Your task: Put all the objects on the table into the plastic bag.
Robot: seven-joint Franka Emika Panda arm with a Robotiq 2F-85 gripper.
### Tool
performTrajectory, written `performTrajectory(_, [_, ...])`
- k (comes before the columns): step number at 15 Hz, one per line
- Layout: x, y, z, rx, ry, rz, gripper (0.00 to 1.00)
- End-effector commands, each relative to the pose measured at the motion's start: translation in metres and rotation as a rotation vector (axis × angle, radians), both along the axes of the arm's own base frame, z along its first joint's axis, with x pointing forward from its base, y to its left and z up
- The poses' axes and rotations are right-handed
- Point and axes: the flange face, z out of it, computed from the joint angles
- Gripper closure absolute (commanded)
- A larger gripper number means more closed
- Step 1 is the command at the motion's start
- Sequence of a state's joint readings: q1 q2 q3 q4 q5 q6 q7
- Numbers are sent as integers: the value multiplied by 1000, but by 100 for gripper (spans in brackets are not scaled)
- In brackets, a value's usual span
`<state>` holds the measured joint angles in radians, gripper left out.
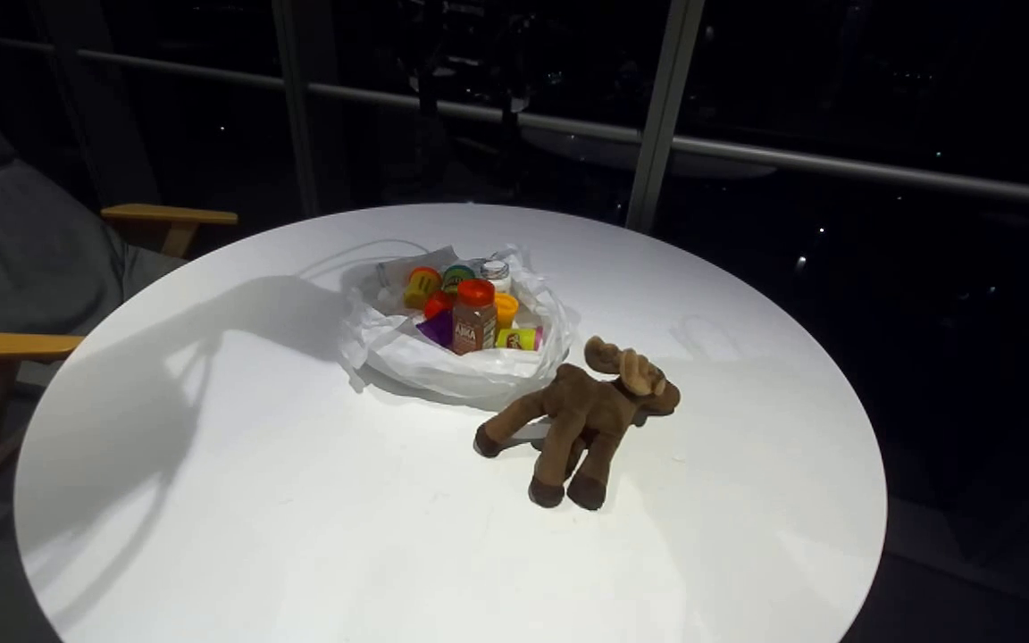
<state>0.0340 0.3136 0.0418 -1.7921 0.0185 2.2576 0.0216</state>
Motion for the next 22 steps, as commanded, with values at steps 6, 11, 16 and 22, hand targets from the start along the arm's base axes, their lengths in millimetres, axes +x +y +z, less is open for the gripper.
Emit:
performTrajectory(6, [-40, -143, -68, 82, 109, -301, 0])
performTrajectory(11, [-40, -152, -140, 91, 229, -329, 0])
performTrajectory(16, [-33, -154, -189, 41, 253, -346, 0])
performTrajectory(22, [-17, -166, -210, -36, 195, -330, 0])
